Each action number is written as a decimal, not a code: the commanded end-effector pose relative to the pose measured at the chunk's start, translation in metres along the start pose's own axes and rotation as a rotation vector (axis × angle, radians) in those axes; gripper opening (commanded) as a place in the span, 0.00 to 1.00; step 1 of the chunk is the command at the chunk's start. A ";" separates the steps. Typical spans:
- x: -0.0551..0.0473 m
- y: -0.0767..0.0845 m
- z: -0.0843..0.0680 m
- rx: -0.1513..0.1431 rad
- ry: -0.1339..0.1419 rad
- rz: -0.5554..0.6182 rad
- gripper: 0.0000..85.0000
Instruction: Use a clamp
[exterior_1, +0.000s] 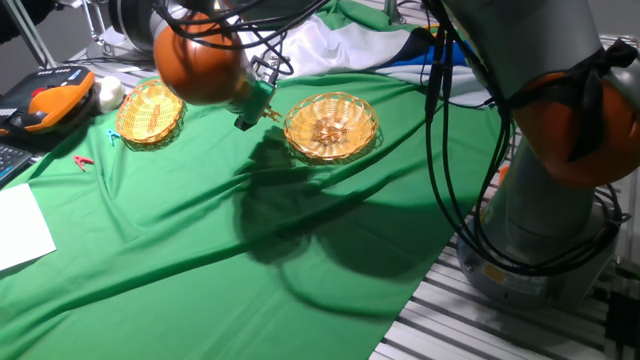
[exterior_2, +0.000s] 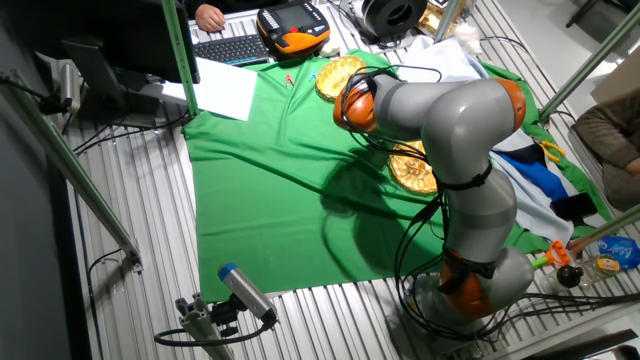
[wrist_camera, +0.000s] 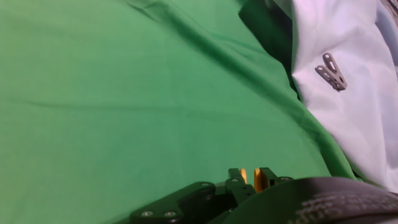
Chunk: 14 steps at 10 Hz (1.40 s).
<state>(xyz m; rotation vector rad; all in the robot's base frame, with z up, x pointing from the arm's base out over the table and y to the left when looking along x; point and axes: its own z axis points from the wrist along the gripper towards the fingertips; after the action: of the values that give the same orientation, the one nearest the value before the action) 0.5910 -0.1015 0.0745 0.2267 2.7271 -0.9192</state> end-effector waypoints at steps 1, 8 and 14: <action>0.000 -0.001 -0.001 0.001 0.001 0.003 0.00; -0.002 -0.003 -0.012 0.048 0.086 0.149 0.00; -0.001 -0.006 -0.010 0.102 0.036 0.182 0.00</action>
<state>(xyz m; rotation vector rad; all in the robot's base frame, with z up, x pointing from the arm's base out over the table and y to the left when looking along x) 0.5884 -0.1002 0.0861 0.5047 2.6410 -1.0123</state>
